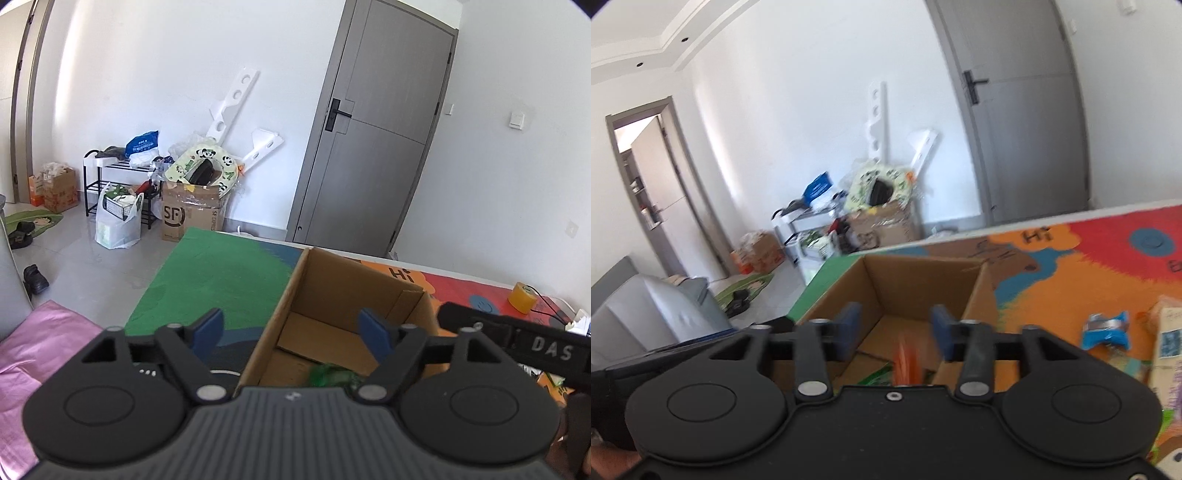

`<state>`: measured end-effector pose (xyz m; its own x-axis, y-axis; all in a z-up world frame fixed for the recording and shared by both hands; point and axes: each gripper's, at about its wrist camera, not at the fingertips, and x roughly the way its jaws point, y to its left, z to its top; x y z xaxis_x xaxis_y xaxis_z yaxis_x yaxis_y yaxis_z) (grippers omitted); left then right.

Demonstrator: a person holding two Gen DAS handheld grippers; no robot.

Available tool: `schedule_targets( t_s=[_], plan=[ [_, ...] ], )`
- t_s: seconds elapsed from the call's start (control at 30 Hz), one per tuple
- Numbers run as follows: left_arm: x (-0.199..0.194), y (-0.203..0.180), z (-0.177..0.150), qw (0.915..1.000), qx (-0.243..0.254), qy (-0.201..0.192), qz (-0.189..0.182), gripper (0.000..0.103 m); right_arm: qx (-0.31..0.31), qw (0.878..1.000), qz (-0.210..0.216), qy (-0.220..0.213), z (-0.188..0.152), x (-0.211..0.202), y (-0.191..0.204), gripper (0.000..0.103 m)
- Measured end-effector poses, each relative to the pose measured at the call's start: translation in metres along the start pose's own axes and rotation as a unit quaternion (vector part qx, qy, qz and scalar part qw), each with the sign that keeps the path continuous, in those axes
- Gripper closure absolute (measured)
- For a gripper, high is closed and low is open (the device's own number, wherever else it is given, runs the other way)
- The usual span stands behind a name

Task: Organize snacks
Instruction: 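Withdraw both grippers from the box toward the snack pile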

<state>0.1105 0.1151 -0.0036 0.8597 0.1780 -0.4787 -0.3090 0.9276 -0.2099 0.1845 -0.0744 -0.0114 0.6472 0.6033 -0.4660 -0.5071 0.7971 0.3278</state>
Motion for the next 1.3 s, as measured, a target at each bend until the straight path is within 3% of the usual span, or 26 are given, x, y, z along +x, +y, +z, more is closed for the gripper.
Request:
schedule_targets(
  t_s=[0.17, 0.37, 0.43, 0.77, 0.83, 1.07, 1.3],
  plan=[
    [-0.004, -0.006, 0.000, 1.0000, -0.002, 0.001, 0.001, 0.010, 0.006, 1.000, -0.010, 0.003, -0.003, -0.018, -0.012, 0.051],
    [-0.010, -0.026, -0.004, 0.9999, 0.013, 0.000, -0.007, 0.003, 0.024, 0.999, -0.036, 0.005, -0.012, -0.039, -0.036, 0.040],
    [-0.012, -0.032, -0.005, 0.9998, 0.016, 0.003, -0.013, 0.002, 0.026, 0.999, -0.044, 0.001, -0.014, -0.046, -0.042, 0.034],
    [-0.021, -0.069, -0.019, 0.9974, 0.040, 0.001, -0.060, 0.002, 0.041, 0.996, -0.084, -0.012, -0.027, -0.081, -0.073, 0.023],
    [-0.022, -0.076, -0.021, 0.9967, 0.050, -0.001, -0.063, 0.002, 0.044, 0.995, -0.091, -0.018, -0.030, -0.089, -0.078, 0.014],
    [-0.028, -0.095, -0.031, 0.9944, 0.058, 0.006, -0.088, 0.000, 0.047, 0.992, -0.111, -0.032, -0.034, -0.109, -0.093, 0.000],
    [-0.035, -0.114, -0.036, 0.9909, 0.070, 0.013, -0.114, 0.000, 0.048, 0.991, -0.122, -0.038, -0.036, -0.127, -0.104, 0.000]
  ],
)
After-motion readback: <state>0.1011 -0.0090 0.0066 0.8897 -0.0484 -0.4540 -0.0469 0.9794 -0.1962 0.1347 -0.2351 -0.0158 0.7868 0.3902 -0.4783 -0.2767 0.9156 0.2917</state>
